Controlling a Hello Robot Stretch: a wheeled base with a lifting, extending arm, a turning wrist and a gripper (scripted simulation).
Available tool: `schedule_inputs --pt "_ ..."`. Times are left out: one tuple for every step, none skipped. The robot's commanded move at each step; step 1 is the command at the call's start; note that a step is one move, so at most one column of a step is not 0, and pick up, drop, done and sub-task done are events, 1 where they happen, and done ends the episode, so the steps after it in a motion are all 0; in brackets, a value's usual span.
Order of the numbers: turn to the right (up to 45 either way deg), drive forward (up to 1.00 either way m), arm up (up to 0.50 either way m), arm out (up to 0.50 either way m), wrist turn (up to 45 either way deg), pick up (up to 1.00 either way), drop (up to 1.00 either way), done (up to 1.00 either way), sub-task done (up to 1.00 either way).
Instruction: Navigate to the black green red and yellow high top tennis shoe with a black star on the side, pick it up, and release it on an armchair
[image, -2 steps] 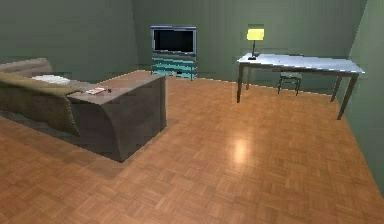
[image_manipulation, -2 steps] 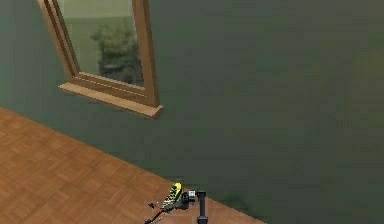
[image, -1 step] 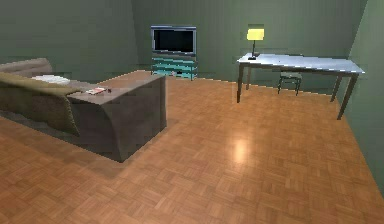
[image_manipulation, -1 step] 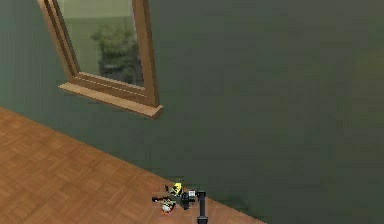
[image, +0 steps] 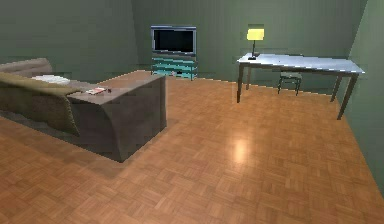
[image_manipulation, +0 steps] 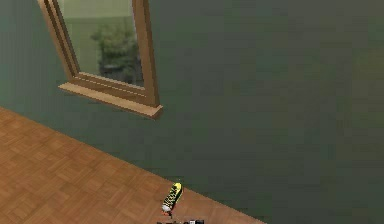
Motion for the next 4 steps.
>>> schedule_inputs --pt "0.0 0.0 0.0 0.0 0.0 1.0 0.0 0.0 0.0" --pt "0.0 0.0 0.1 0.0 0.0 0.0 0.0 0.0 0.0" --pt "0.0 0.0 0.5 0.0 0.0 0.0 0.0 0.0 0.0" --pt "0.0 0.0 0.48 0.0 0.0 0.0 0.0 0.0 0.0"
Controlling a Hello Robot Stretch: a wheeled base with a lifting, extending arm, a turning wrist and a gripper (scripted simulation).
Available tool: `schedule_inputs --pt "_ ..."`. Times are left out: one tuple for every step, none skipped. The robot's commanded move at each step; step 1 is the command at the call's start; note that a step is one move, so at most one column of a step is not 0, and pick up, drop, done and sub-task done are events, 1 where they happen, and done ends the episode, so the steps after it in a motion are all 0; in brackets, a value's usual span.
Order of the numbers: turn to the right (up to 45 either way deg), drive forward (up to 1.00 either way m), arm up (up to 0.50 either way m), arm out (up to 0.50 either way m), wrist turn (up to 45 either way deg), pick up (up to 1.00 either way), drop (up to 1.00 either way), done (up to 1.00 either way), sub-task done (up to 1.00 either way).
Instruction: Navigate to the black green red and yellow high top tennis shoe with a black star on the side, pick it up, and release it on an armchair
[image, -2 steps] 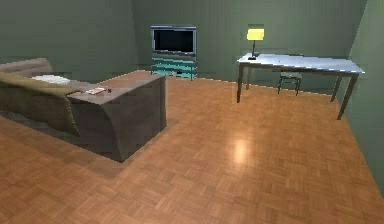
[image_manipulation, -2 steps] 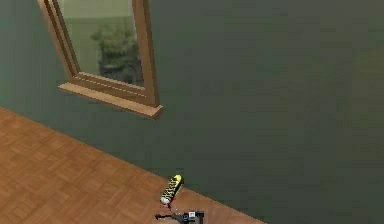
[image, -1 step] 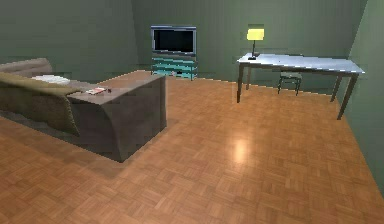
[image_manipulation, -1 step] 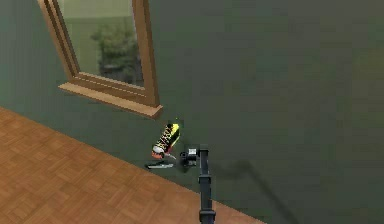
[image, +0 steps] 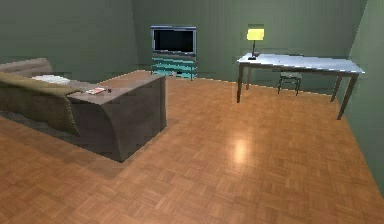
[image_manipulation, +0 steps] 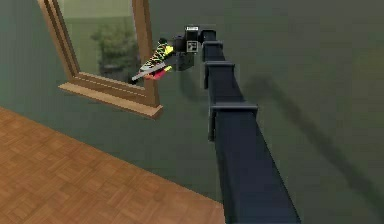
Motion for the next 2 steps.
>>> schedule_inputs --pt "0.0 0.0 0.0 0.0 -45.0 0.0 0.0 0.0 0.0" --pt "0.0 0.0 0.0 0.0 -33.0 0.0 0.0 0.0 0.0"
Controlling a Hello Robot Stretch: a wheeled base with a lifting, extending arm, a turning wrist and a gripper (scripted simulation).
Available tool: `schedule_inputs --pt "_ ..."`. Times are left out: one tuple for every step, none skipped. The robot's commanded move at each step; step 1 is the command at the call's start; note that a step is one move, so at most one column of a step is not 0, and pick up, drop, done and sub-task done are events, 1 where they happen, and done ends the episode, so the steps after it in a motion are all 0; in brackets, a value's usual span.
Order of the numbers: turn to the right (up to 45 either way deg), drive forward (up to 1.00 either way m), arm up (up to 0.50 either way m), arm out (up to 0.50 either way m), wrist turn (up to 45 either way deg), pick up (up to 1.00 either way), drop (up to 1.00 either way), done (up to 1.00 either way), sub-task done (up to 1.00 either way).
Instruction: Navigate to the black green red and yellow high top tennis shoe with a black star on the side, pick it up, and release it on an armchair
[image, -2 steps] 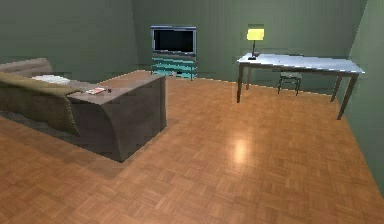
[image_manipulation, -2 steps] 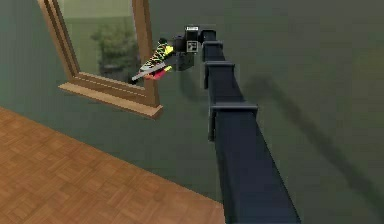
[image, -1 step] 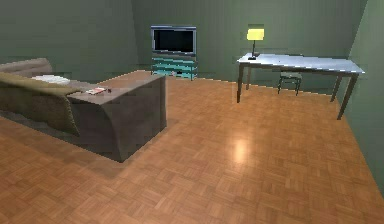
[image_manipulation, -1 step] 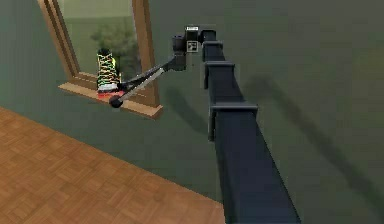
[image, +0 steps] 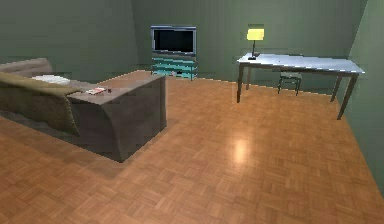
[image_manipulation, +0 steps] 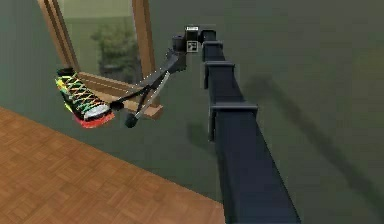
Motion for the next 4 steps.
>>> schedule_inputs --pt "0.0 0.0 0.0 -0.48 0.0 0.0 0.0 0.0 0.0" --pt "-45.0 0.0 0.0 0.0 0.0 0.0 0.0 0.0 0.0" --pt "-45.0 0.0 0.0 0.0 0.0 0.0 0.0 0.0 0.0" --pt "-9.0 0.0 0.0 0.0 0.0 0.0 0.0 0.0 0.0"
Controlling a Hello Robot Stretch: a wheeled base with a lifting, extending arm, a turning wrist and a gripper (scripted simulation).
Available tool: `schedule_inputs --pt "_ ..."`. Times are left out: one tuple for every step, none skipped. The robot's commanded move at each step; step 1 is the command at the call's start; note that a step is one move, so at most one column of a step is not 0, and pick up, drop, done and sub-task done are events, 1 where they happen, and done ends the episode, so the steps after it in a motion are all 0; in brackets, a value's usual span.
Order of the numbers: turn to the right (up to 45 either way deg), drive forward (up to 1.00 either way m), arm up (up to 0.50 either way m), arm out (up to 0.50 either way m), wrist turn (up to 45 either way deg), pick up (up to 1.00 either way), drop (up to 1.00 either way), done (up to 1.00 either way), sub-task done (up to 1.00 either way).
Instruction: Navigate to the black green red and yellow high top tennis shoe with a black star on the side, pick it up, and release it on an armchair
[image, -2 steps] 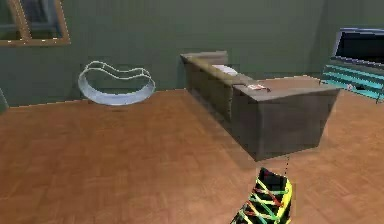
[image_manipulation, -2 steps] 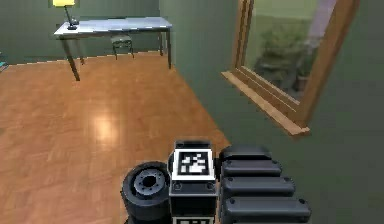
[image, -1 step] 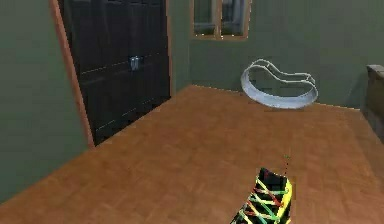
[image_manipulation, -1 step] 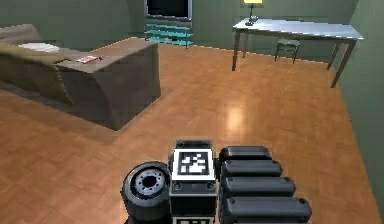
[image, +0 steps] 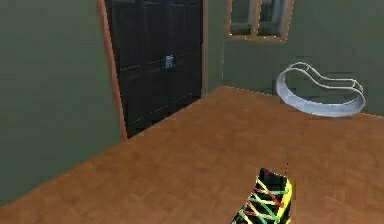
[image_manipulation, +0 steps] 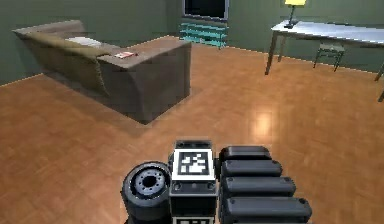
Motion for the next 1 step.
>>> schedule_inputs --pt "0.0 0.35 0.0 0.0 0.0 0.0 0.0 0.0 0.0"
